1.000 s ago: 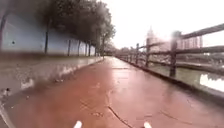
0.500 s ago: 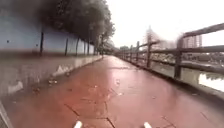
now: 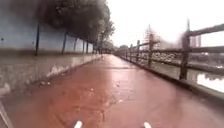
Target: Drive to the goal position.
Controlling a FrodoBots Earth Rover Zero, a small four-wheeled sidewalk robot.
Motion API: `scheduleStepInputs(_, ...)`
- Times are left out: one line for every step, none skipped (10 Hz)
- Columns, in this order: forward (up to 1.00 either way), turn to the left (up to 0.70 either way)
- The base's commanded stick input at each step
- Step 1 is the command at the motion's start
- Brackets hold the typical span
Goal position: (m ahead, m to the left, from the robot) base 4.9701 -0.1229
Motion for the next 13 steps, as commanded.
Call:
scheduleStepInputs(0.5,0.5)
scheduleStepInputs(0.5,0.5)
scheduleStepInputs(0.5,0.42)
scheduleStepInputs(0.5,0.33)
scheduleStepInputs(0.5,0.03)
scheduleStepInputs(0.5,0.0)
scheduleStepInputs(0.5,0.0)
scheduleStepInputs(0.5,0.0)
scheduleStepInputs(0.5,0.0)
scheduleStepInputs(0.5,0.0)
scheduleStepInputs(0.5,0.0)
scheduleStepInputs(0.5,0.0)
scheduleStepInputs(0.5,0.0)
